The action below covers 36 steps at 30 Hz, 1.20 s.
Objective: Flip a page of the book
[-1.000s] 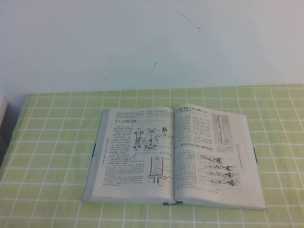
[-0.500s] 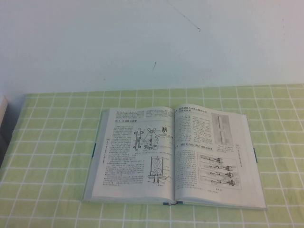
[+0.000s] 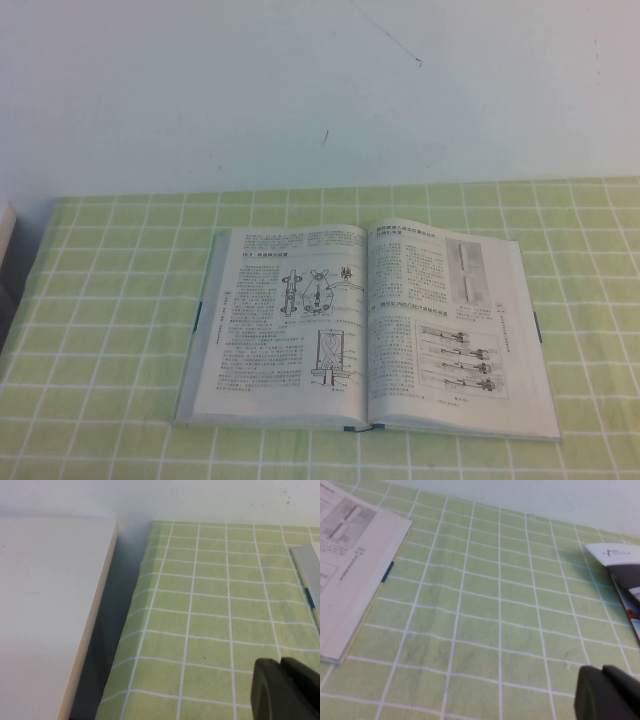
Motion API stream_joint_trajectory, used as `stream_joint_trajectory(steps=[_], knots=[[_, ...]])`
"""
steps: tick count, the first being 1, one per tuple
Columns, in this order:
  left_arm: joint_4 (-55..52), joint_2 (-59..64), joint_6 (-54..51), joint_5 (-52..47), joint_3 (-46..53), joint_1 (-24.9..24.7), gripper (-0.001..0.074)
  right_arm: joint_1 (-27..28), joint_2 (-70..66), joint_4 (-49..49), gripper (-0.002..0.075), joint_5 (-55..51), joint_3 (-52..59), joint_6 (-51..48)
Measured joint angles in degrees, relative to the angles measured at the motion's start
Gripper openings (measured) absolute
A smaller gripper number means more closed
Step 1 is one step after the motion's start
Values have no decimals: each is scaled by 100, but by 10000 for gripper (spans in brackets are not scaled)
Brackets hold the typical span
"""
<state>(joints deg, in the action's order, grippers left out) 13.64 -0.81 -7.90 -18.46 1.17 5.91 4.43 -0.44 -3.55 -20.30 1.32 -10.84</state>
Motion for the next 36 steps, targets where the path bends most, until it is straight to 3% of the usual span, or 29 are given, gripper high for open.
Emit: stream_joint_trajectory(steps=[19,26,29,33,36], knots=[[0,0,0,0,0,0,-4,0,0,60,-3,0,0,0],[90,0,0,-10,0,0,-4,0,0,984,-3,0,0,38],[876,0,0,47,0,0,-4,0,0,2176,-3,0,12,219],[3321,0,24,303,22,0,-4,0,0,4328,-3,12,37,408],[4798,0,24,541,22,0,-4,0,0,5246,-3,126,37,408]])
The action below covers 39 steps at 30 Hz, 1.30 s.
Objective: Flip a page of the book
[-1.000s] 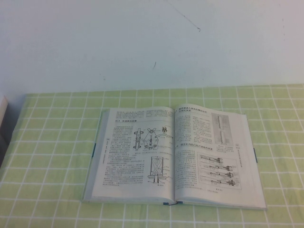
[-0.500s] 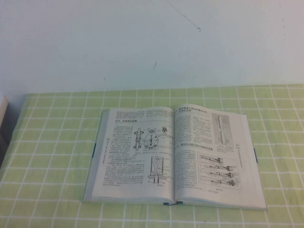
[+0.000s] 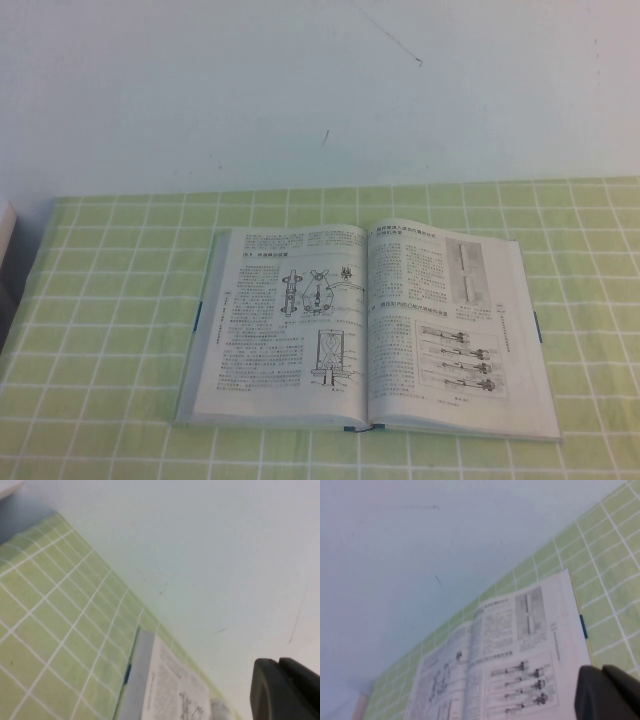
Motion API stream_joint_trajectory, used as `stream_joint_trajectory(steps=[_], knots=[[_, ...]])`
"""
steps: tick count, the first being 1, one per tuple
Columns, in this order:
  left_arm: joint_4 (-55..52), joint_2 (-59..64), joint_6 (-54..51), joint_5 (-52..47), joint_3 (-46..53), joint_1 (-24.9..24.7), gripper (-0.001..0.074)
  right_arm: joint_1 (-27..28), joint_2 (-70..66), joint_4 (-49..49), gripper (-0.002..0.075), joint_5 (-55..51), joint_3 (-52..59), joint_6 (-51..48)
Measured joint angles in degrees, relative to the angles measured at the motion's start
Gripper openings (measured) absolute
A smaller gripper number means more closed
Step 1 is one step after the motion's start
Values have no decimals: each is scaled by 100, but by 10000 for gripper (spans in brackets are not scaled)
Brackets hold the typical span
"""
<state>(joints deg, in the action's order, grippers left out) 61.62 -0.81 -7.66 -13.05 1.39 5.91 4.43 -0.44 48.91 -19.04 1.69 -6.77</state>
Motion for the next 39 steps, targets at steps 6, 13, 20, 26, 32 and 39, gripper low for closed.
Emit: stream_joint_trajectory(steps=[6,13,20,26,32,39], knots=[[699,0,-13,463,0,0,-4,0,0,356,-3,586,0,-326],[790,0,-82,699,0,0,-4,0,0,417,-3,965,0,-1558],[-997,991,-842,-1143,-1463,0,-4,0,-1403,367,-3,355,-959,-3419],[-1577,3276,-1578,-2352,-3179,0,-4,0,-3435,268,-3,85,-2279,-5380],[-753,5345,-3352,-2986,-4487,-42,-4,0,-5195,171,-3,-772,-3664,-6321],[-602,7347,-4010,-2601,-5410,-907,-4,-70,-7034,39,-3,-2061,-5093,-5993]])
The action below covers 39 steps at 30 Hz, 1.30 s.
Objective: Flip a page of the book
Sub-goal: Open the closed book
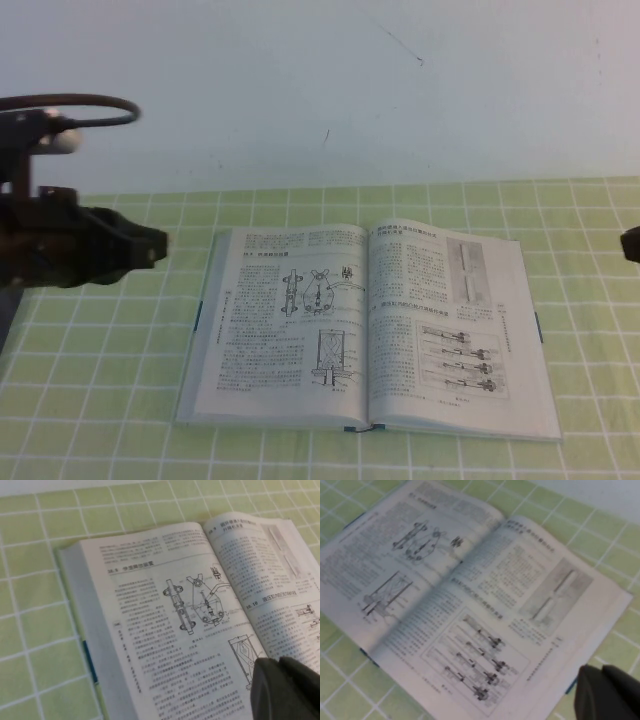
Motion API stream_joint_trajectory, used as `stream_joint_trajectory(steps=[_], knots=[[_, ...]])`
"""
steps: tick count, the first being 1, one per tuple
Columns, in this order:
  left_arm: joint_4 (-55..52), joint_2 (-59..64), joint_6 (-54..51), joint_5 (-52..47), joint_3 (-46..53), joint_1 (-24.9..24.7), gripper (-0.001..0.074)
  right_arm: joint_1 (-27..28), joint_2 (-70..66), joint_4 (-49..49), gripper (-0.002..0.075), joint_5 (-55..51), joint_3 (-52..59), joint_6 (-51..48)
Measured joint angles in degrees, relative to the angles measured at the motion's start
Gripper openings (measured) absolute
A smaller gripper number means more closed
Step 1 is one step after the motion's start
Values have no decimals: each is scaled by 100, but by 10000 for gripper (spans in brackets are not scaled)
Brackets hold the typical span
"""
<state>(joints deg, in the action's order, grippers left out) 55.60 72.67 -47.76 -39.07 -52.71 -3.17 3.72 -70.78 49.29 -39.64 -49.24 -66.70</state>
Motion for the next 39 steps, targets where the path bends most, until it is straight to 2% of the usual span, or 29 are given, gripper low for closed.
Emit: stream_joint_trajectory(steps=[3,8,18,20,22,24,27,30,39], knots=[[0,738,-105,225,-376,-552,-4,-346,-598,-410,-3,-227,-500,469],[33,1907,-172,457,-995,-1264,-4,-1114,-1330,-1827,-3,-317,-1061,1817],[81,3353,-172,720,-1184,-1453,-4,-1235,-2243,-2257,8,-142,-1177,2584],[81,3540,-172,770,-1197,-1453,-4,-1235,-2457,-2224,62,-93,-1186,2636],[86,3697,-146,796,-1208,-1453,-4,-1235,-2717,-2116,148,-36,-1186,2676],[120,3812,-104,781,-1222,-1453,-4,-1235,-2981,-1917,265,69,-1186,2688],[147,3862,-60,740,-1245,-1453,-4,-1235,-3320,-1587,369,252,-1186,2710],[160,3885,-45,713,-1264,-1453,-4,-1235,-3606,-1331,399,476,-1190,2710],[160,3885,-45,713,-1264,-1453,-4,-1235,-4033,-1026,407,644,-1246,2743]])
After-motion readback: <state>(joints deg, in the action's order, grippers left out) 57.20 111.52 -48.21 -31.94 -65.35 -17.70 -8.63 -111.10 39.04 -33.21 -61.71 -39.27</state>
